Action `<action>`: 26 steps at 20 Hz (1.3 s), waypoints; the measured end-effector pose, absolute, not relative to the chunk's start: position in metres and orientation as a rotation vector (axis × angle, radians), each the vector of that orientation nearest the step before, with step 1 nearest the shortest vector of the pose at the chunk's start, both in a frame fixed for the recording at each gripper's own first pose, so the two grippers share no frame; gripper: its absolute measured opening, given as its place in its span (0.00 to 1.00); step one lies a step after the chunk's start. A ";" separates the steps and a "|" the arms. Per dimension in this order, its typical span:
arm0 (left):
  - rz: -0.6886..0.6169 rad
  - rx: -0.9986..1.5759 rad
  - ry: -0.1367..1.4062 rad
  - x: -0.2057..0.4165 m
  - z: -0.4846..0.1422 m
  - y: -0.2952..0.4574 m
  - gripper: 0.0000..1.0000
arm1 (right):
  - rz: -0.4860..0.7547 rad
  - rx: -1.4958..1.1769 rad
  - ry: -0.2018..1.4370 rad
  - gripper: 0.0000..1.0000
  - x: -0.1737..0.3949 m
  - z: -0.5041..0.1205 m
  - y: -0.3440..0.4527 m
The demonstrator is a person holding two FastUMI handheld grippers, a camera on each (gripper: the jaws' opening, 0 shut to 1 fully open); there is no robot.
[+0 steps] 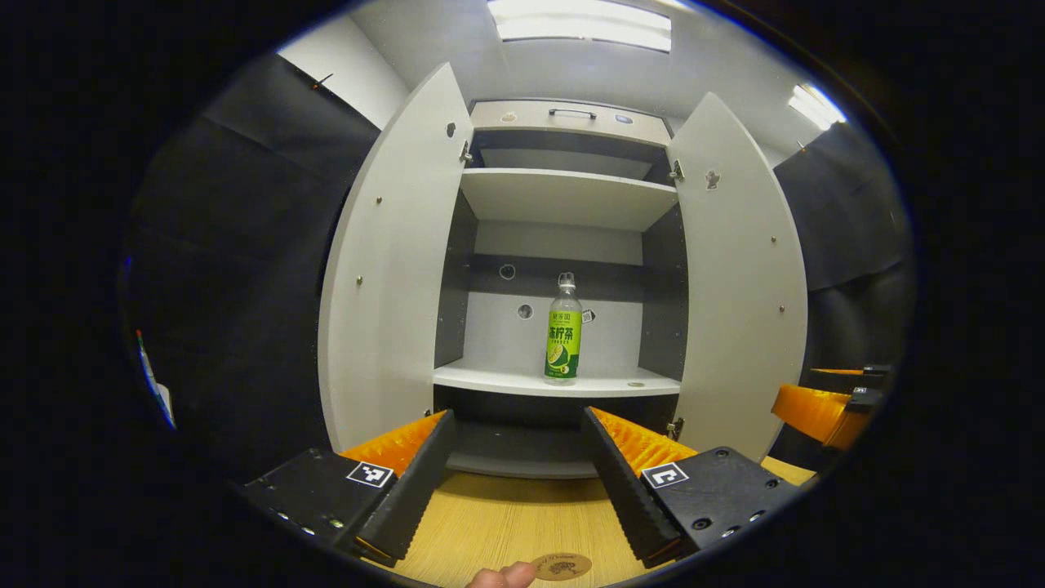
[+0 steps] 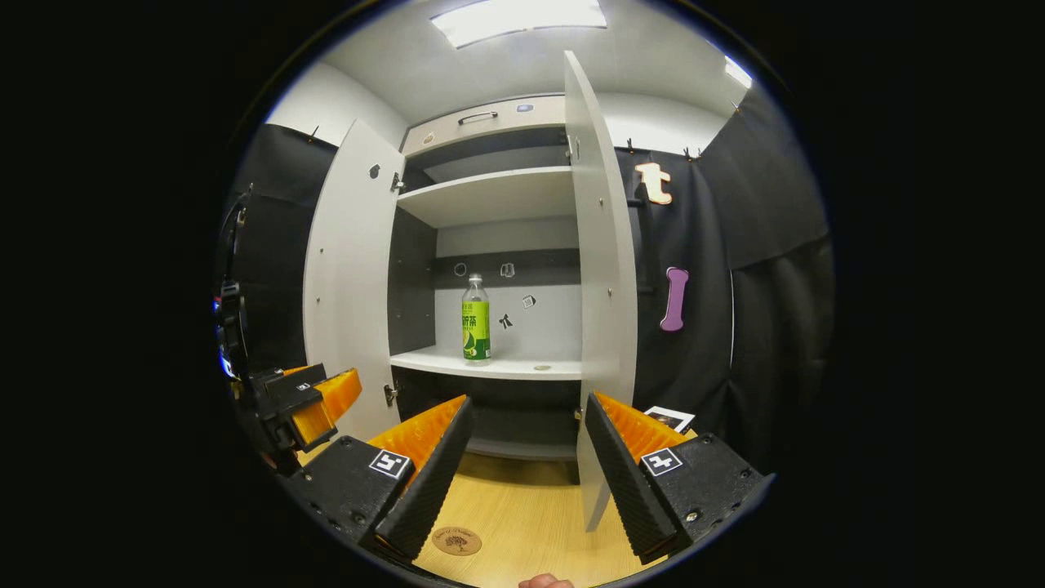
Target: Grasp the bottle in the cabinet with the left hand and place it on the coaster, then close the right door with the right hand and the left door with the left hand.
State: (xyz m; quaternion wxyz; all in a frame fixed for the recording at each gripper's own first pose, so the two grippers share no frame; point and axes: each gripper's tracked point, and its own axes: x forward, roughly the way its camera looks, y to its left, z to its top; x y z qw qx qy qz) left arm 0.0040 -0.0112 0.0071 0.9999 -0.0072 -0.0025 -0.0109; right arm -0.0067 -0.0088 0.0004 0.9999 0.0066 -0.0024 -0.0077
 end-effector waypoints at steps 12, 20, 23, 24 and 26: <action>-0.110 -0.015 0.033 0.058 0.017 -0.032 0.95 | -0.027 0.036 0.015 0.85 -0.002 -0.007 -0.017; -0.255 0.048 0.019 0.189 0.043 -0.079 0.94 | -0.059 0.016 0.003 0.85 0.001 -0.002 -0.020; -0.253 0.071 0.029 0.238 0.035 -0.084 0.95 | -0.091 0.040 0.002 0.85 0.003 -0.001 -0.023; -0.247 0.080 0.021 0.254 0.034 -0.084 0.95 | -0.095 0.041 0.003 0.85 0.003 -0.002 -0.023; -0.235 0.082 0.031 0.282 0.029 -0.082 0.94 | -0.112 0.037 0.013 0.85 0.003 -0.005 -0.027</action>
